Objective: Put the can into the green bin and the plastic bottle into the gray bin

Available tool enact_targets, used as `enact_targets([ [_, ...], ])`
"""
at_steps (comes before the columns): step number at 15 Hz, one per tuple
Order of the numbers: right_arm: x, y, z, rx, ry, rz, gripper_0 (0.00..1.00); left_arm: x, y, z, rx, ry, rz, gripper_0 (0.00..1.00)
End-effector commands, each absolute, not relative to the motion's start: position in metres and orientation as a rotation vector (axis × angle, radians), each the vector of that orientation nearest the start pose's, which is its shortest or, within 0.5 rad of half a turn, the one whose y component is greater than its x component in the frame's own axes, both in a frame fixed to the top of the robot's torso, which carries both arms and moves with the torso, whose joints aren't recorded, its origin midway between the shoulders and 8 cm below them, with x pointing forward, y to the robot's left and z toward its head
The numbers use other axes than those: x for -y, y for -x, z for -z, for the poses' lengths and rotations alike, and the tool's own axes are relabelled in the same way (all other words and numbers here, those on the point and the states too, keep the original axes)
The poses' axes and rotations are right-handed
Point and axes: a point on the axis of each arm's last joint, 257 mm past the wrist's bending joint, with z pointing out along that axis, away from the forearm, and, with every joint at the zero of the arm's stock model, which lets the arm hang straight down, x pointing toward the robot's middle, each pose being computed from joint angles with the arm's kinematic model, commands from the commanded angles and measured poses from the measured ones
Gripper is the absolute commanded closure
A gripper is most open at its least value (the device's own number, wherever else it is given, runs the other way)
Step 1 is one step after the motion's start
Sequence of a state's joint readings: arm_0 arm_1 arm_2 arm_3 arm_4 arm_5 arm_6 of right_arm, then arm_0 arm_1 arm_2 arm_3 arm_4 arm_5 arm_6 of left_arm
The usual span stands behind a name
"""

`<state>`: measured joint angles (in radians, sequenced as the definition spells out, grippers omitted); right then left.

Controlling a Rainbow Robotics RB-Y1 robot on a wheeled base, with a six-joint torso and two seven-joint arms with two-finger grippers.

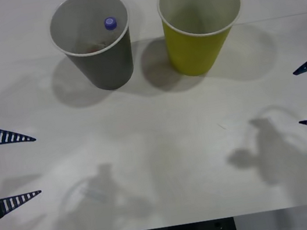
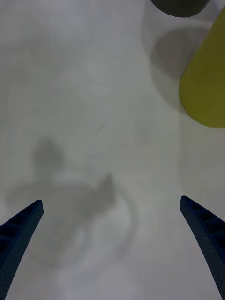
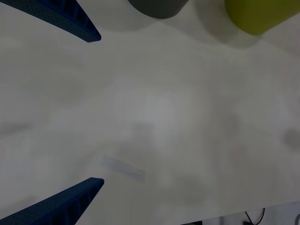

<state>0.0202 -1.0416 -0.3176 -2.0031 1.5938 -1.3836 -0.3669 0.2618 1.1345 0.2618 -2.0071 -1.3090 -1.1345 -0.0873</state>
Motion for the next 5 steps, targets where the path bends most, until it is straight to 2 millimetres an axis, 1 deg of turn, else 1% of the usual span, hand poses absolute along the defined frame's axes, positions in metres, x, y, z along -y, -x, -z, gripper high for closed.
enact_targets([
  [1, 0.3150, -0.3810, 0.1418, -1.737, 1.650, -0.067, 0.00, -0.2858, -0.3413, 0.1666, -1.444, -1.762, 0.118, 0.00],
  [5, 0.3150, -0.3810, 0.1418, -1.737, 1.650, -0.067, 0.00, -0.2858, -0.3413, 0.1666, -1.444, -1.762, 0.118, 0.00],
])
